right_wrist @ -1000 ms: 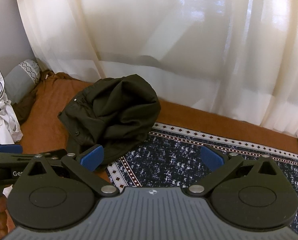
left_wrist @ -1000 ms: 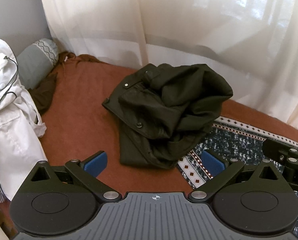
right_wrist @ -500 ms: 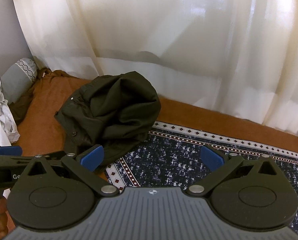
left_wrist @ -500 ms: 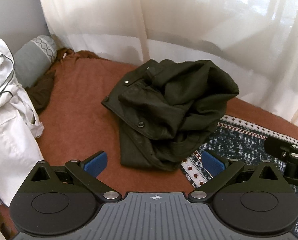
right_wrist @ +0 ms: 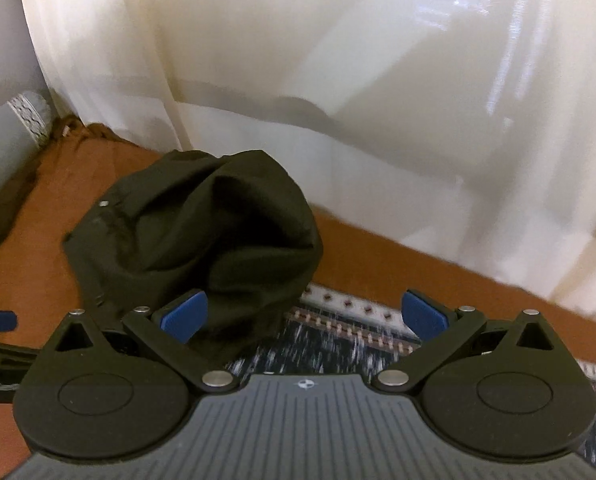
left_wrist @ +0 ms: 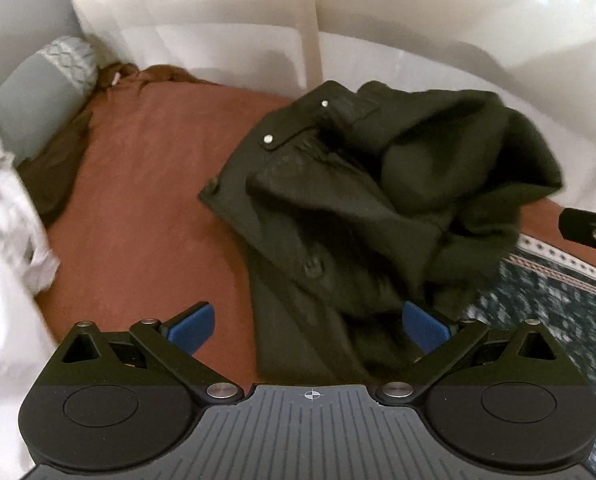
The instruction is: Fold clothes
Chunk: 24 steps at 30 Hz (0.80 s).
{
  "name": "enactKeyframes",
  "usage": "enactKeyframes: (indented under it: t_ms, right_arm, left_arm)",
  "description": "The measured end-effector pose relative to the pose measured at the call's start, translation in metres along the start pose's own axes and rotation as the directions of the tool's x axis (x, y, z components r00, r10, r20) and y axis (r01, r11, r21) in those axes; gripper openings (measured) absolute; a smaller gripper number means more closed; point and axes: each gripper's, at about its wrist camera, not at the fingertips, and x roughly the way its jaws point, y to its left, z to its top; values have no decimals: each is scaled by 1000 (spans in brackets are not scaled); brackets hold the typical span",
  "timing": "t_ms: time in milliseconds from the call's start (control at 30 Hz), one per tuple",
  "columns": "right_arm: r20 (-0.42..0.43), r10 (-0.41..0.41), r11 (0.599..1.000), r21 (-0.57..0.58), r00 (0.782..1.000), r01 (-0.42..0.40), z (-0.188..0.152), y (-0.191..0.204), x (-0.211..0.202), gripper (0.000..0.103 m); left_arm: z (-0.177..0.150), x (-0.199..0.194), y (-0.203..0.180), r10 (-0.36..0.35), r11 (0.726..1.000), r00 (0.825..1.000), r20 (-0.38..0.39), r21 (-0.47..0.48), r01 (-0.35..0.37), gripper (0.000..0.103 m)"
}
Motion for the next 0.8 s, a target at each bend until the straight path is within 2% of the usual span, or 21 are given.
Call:
enactKeyframes:
  t_ms: [167, 300, 367, 400, 433, 467, 500, 533, 567, 600, 633, 667, 800]
  right_arm:
    - [-36, -22, 1000, -19, 999, 22, 18, 2, 56, 103]
    - [-40, -44, 998, -44, 998, 42, 24, 13, 81, 99]
    - [-53, -42, 996, -78, 998, 38, 26, 20, 89, 84]
    - [-64, -37, 995, -95, 997, 31, 26, 24, 92, 68]
    - [-81, -25, 994, -106, 996, 16, 25, 26, 95, 46]
    - [-98, -11, 994, -111, 995, 0, 25, 28, 98, 38]
    - [-110, -2, 993, -116, 994, -11, 24, 29, 99, 24]
    - [-113, 2, 992, -125, 994, -16, 22, 30, 99, 14]
    - [-112, 5, 991, -134, 994, -20, 20, 30, 98, 14]
    - [-111, 7, 990, -142, 994, -23, 18, 30, 97, 12]
    - [-109, 10, 988, -151, 994, -26, 16, 29, 96, 10]
    - [-109, 16, 987, -157, 994, -33, 14, 29, 94, 9]
    - [-63, 69, 990, -120, 996, -76, 17, 22, 67, 6]
  left_arm:
    - [16, 40, 2, -34, 999, 998, -44, 3, 34, 98]
    - [16, 58, 2, -97, 995, 993, -63, 25, 99, 80]
    - [14, 65, 6, -113, 993, 991, -70, 10, 114, 74]
    - [13, 67, 9, -122, 993, 990, -69, -6, 121, 72]
    - [11, 68, 10, -127, 992, 990, -61, -18, 126, 72]
    - [8, 68, 11, -129, 991, 991, -48, -27, 127, 71]
    - [4, 68, 12, -130, 991, 991, -35, -36, 129, 70]
    - [2, 67, 11, -134, 991, 991, -27, -32, 133, 68]
    - [0, 66, 9, -140, 990, 990, -22, -19, 140, 48]
    - [-1, 64, 7, -146, 989, 989, -18, -6, 146, 11]
    - [-1, 60, 5, -144, 990, 990, -11, 3, 144, 4]
    - [1, 55, 4, -136, 991, 991, -3, 9, 136, 2]
    - [11, 23, 2, -124, 992, 991, 54, 16, 123, 0]
